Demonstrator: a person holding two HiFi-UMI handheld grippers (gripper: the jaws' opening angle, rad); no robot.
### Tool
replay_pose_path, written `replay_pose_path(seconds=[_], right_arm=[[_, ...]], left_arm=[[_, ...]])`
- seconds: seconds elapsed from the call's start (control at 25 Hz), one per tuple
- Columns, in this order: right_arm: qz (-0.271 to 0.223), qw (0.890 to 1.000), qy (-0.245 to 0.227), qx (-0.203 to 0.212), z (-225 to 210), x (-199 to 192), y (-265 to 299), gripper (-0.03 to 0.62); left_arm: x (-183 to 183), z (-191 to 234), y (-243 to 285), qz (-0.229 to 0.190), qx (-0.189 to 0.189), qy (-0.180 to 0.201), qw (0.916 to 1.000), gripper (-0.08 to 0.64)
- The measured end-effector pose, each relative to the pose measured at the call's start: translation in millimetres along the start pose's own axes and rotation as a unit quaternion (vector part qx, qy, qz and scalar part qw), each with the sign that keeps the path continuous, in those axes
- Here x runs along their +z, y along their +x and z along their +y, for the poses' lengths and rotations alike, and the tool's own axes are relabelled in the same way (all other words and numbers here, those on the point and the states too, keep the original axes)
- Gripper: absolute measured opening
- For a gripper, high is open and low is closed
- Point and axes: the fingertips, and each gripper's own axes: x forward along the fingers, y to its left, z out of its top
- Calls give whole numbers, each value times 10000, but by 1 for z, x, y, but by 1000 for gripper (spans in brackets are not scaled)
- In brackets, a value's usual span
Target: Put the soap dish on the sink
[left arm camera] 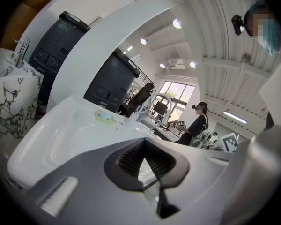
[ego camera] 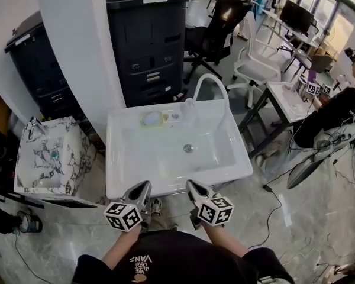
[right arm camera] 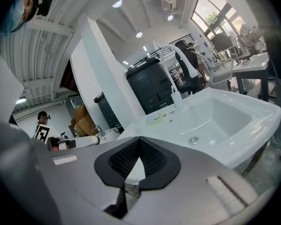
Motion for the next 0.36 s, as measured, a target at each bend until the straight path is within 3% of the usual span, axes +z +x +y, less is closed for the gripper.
replay_pose_path(seconds=[0.36], right_arm=[[17, 10000, -7, -14, 1, -2, 5, 2]], left_arm=[[1, 4, 1, 40, -58, 9, 10000, 52]])
